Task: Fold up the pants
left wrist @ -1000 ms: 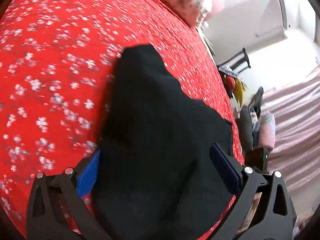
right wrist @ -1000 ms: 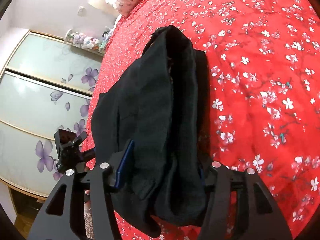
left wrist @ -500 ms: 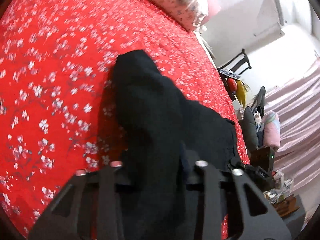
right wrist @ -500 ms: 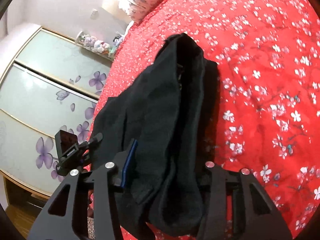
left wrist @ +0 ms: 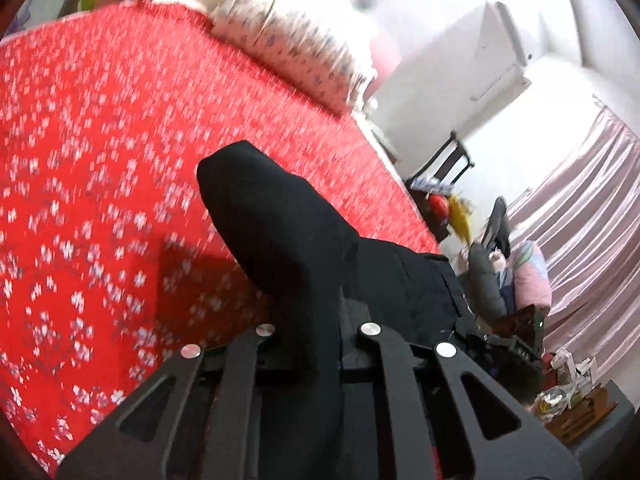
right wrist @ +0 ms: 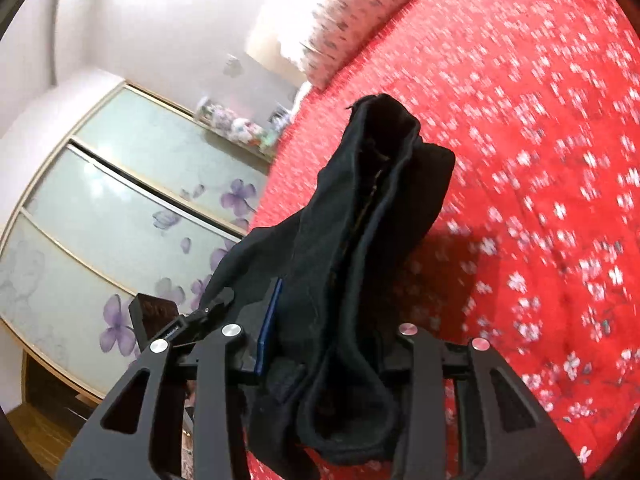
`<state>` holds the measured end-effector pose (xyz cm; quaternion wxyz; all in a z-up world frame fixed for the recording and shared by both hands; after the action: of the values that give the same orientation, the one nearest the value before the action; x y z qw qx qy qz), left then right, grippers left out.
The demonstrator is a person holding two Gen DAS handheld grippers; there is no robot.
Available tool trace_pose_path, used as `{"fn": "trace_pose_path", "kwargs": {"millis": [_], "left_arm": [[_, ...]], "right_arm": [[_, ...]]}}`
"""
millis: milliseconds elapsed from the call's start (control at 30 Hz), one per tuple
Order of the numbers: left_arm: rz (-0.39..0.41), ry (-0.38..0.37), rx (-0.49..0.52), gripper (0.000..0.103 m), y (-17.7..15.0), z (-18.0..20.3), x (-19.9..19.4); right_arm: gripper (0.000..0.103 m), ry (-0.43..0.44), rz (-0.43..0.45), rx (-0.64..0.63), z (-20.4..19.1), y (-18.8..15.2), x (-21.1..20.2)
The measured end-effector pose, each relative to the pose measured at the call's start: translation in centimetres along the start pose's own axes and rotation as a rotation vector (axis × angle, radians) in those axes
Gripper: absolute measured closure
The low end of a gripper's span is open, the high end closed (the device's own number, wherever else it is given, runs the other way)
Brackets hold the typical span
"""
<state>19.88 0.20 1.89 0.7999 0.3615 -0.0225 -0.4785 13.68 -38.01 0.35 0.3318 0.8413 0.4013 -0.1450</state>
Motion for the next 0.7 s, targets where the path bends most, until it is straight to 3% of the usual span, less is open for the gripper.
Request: {"fn": "trace_pose_path", "kwargs": {"millis": [133,233,600,700], "left_arm": [[0.068,-0.036,-0.008,0.093,1.1,0.4,-0.1],[0.064,-0.035,-0.040,0.093,1.0,-0.2,0.9],[-0.009,0.067,-0.014,0.092,-0.4,-2.0,4.6],[-0.017,0.106,-0.056,0.079,-0.8,-3.6,5.1]], "right_arm": [[0.065,0.056,0.088,-0.009,-0.4,0.9,-0.9],[0.065,0.063,0.119,-0.009,-0.2,1.6,-1.1],[0.065,-0.043,0.086,0.063,4.5,1.9,1.1],[0.065,-0.106,0.070,0.065,5.4,1.5,1.9]]}}
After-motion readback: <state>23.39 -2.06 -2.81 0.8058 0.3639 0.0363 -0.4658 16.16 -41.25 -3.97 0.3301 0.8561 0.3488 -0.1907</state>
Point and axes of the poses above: each gripper's, at about its wrist camera, not at the fingertips, and x roughly the way its jaws point, z to its right, y to its top, the point moved 1 cm from there along x, roughly the way its jaws point, and after that the axes turned 12 degrees about -y, right-handed, at the moved point
